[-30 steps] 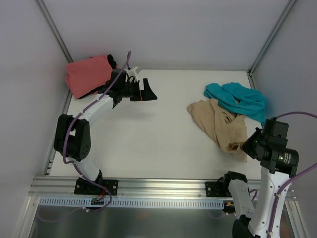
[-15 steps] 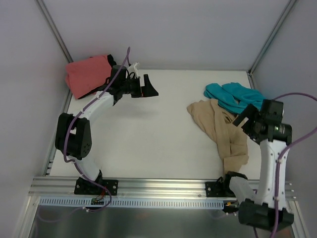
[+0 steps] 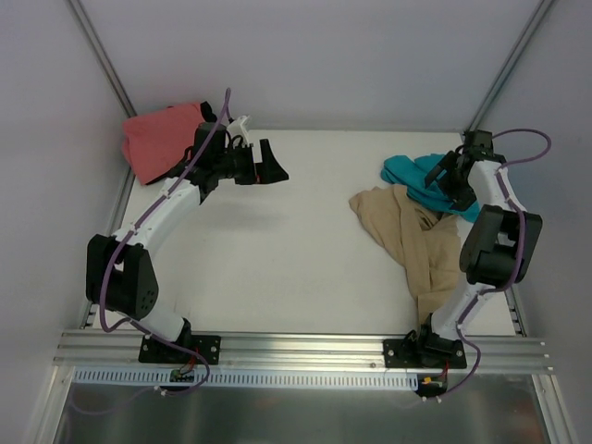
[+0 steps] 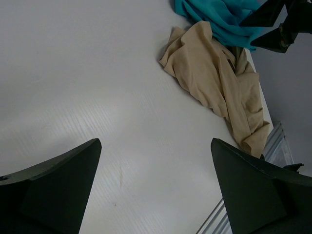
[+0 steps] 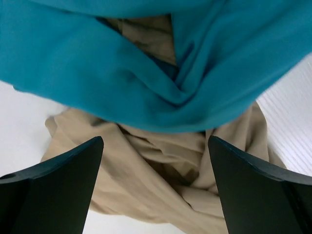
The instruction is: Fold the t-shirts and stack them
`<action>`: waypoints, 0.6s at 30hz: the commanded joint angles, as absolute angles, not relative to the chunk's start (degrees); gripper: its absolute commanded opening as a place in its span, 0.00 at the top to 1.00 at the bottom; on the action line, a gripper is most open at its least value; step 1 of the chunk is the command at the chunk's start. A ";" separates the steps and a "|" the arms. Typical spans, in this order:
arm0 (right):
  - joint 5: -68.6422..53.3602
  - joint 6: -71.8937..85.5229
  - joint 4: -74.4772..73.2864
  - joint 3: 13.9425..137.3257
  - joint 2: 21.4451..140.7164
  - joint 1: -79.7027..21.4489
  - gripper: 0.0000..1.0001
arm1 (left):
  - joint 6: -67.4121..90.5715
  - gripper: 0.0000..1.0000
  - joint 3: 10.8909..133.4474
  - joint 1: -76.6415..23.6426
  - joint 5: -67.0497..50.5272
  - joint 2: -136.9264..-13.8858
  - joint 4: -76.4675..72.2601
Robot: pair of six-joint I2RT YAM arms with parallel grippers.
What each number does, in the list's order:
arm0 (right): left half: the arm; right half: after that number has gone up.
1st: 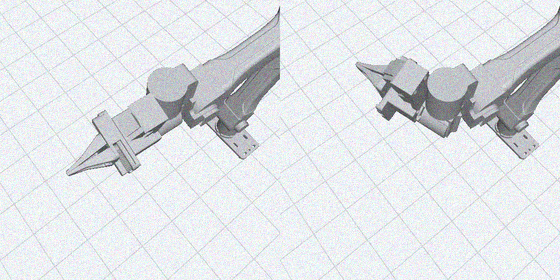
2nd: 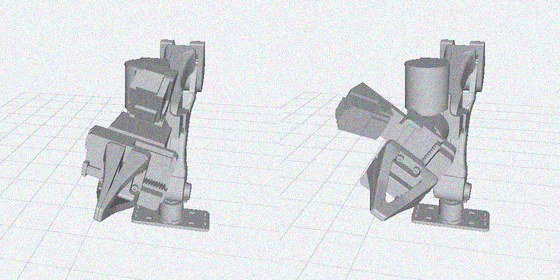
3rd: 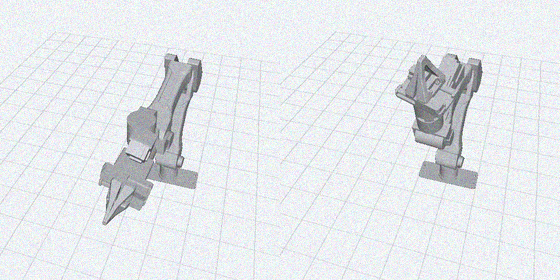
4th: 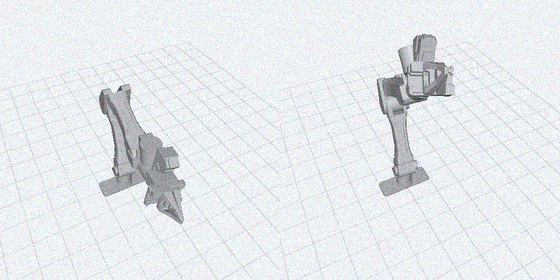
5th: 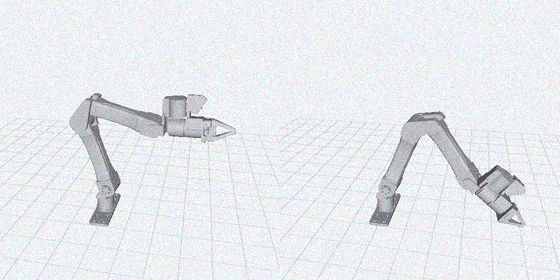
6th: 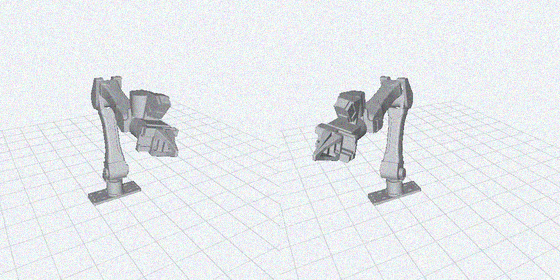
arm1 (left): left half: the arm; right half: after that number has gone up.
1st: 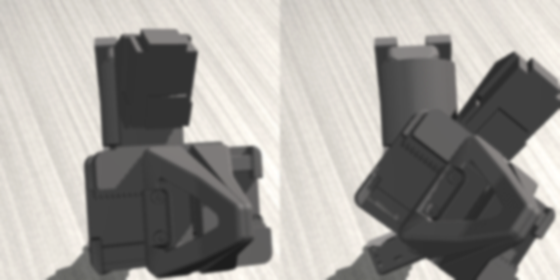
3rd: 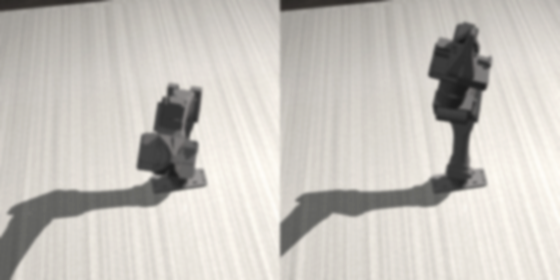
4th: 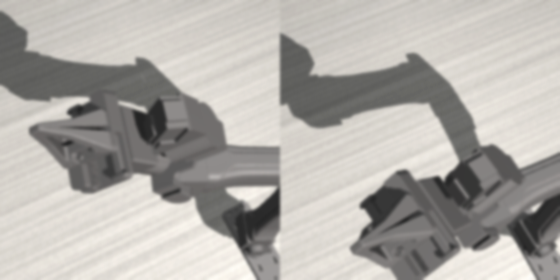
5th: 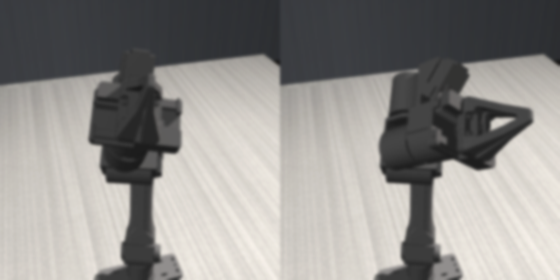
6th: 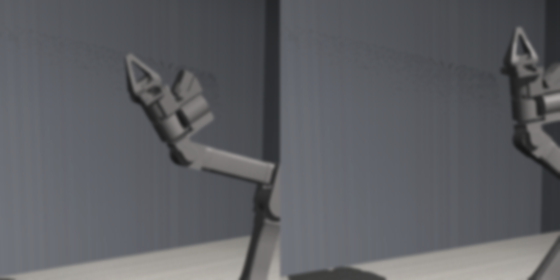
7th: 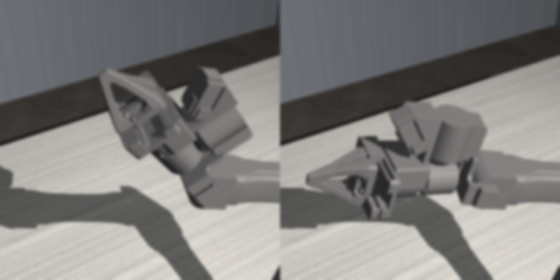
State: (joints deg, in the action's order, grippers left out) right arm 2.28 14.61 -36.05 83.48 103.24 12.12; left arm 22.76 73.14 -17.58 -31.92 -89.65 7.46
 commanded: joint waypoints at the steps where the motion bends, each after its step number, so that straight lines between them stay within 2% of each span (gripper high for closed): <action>1: 2.37 15.73 -34.01 91.99 108.16 11.78 0.05 | 20.48 0.02 73.83 -17.67 -29.18 -87.54 10.72; 7: 3.78 13.98 -37.87 102.99 116.80 11.78 0.08 | 19.86 0.01 75.85 -17.67 -27.51 -89.56 12.39; 8: 4.04 13.89 -38.92 105.88 118.89 11.78 0.16 | 19.69 0.01 76.46 -17.67 -27.42 -90.26 12.91; 10: 4.13 13.89 -40.60 108.97 120.93 11.87 0.26 | 19.51 0.01 77.34 -17.67 -27.07 -90.88 13.44; 12: 4.22 13.97 -42.44 112.23 123.39 11.87 0.27 | 18.90 0.01 78.92 -17.67 -26.81 -92.01 14.41; 14: 4.48 13.97 -42.89 112.94 124.10 11.87 0.34 | 18.29 0.01 80.76 -17.67 -26.37 -93.16 15.38; 15: 4.57 14.06 -43.06 112.77 124.19 11.87 0.34 | 18.11 0.01 81.29 -17.67 -26.37 -93.69 15.99; 18: 4.66 13.97 -42.89 111.45 124.10 11.95 0.53 | 17.67 0.01 83.23 -17.58 -26.19 -95.36 16.78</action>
